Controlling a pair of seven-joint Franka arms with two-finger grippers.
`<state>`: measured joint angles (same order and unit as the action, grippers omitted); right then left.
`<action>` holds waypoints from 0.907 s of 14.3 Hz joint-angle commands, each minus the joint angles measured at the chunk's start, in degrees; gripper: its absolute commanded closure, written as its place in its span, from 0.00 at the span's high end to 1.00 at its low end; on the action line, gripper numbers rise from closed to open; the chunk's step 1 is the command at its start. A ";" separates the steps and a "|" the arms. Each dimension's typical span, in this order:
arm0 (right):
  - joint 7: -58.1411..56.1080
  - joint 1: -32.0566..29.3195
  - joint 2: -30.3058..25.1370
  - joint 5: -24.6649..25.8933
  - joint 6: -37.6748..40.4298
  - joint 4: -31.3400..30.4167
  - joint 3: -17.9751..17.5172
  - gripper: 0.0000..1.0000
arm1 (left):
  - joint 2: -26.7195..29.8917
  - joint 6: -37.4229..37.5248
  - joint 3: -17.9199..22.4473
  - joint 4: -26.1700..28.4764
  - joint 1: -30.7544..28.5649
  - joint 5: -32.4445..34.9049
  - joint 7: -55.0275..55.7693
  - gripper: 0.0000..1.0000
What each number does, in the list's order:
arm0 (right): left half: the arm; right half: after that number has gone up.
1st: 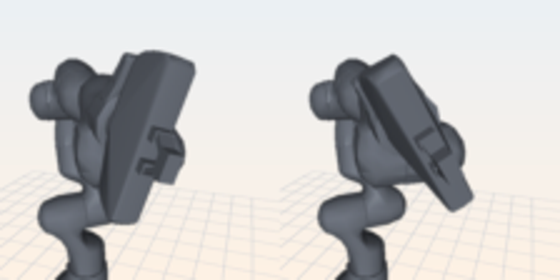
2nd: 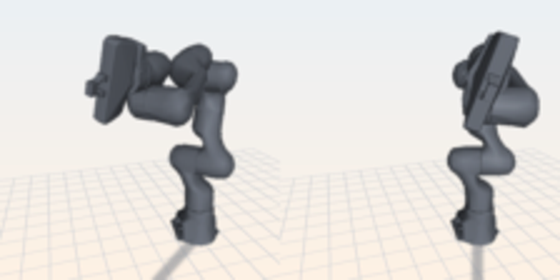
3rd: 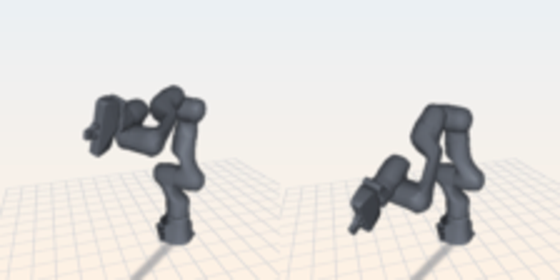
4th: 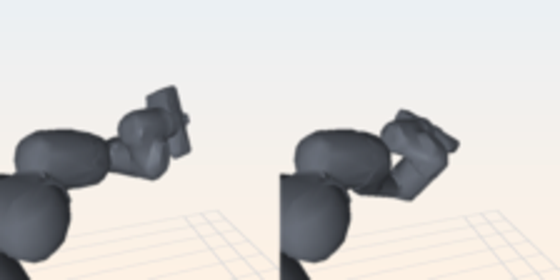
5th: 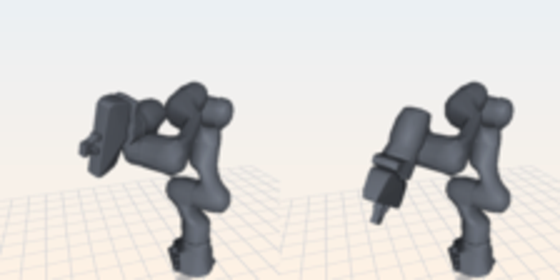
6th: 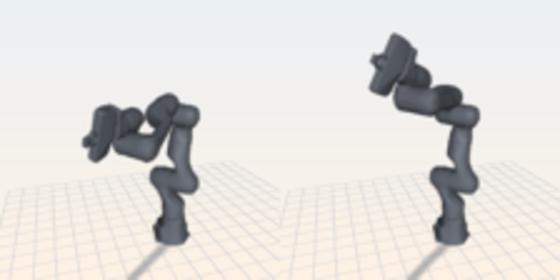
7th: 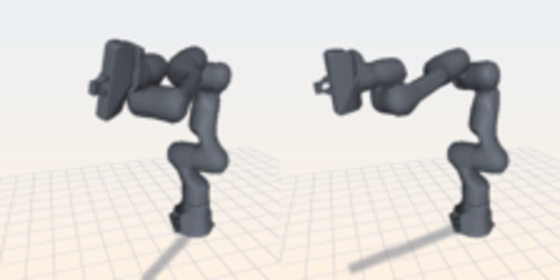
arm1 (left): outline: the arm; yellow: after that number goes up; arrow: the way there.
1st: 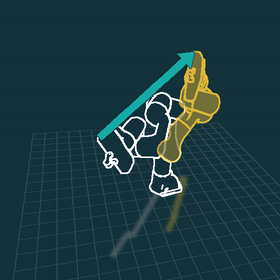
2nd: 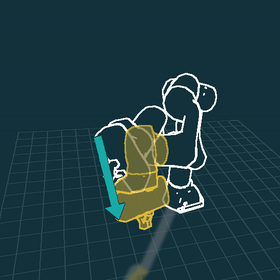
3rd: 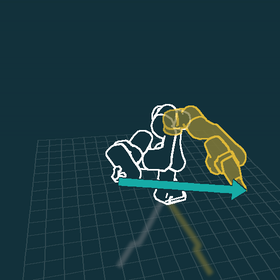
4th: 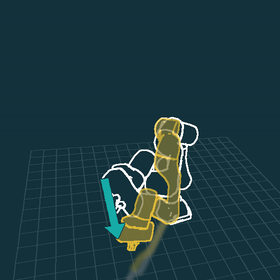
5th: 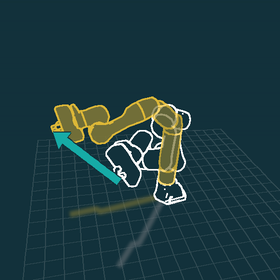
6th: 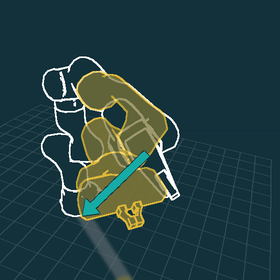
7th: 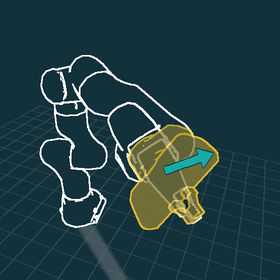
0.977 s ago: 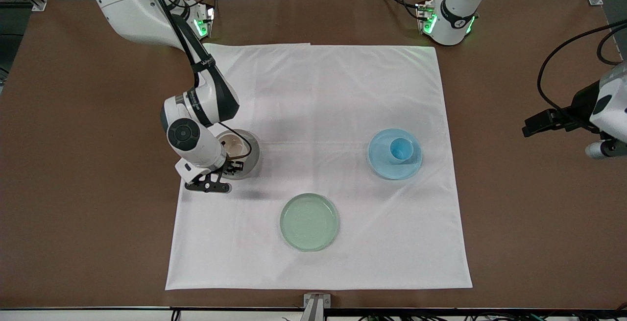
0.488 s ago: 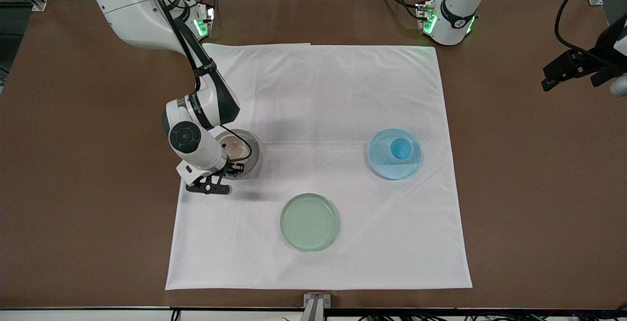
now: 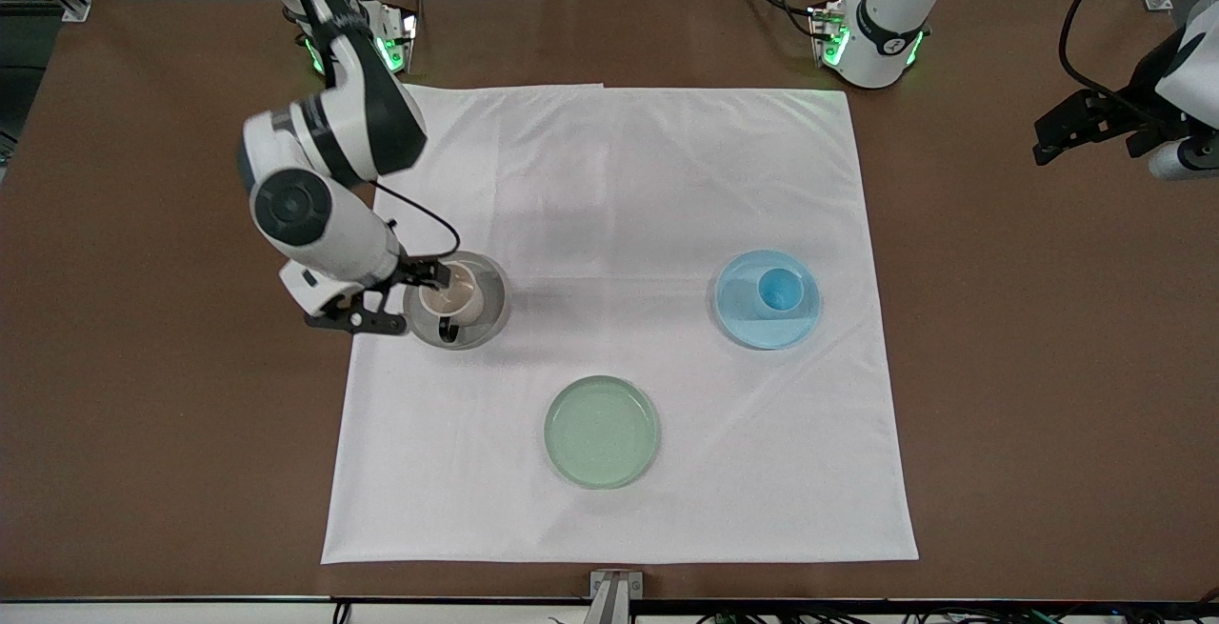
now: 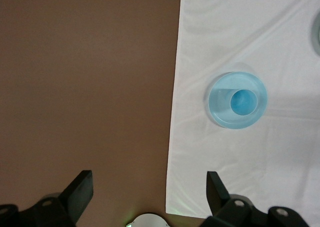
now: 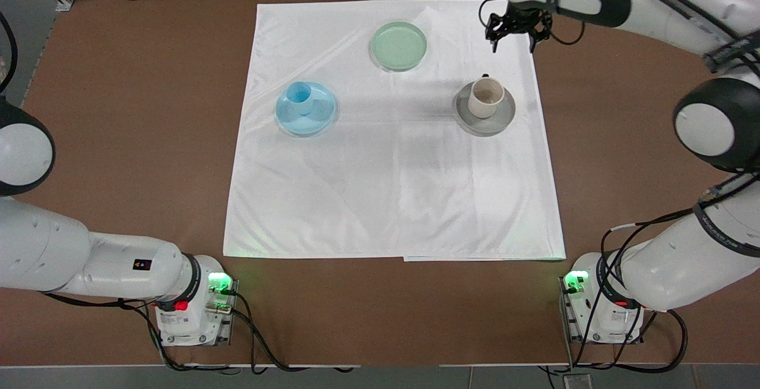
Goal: Place blue cup in blue plate and white mug in gray plate
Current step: 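Open the right gripper and withdraw it from the mug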
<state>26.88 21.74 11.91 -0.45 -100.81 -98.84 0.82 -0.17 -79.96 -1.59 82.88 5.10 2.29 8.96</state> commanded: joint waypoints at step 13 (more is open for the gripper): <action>-23.98 -22.62 -18.16 0.53 7.82 -2.96 -0.12 1.00 | 2.11 -1.07 0.10 1.58 -0.09 -1.59 -1.05 1.00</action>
<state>3.66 -0.13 -7.45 -0.36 -93.55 -105.63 1.63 0.16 -80.49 -1.68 82.97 5.10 1.89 8.94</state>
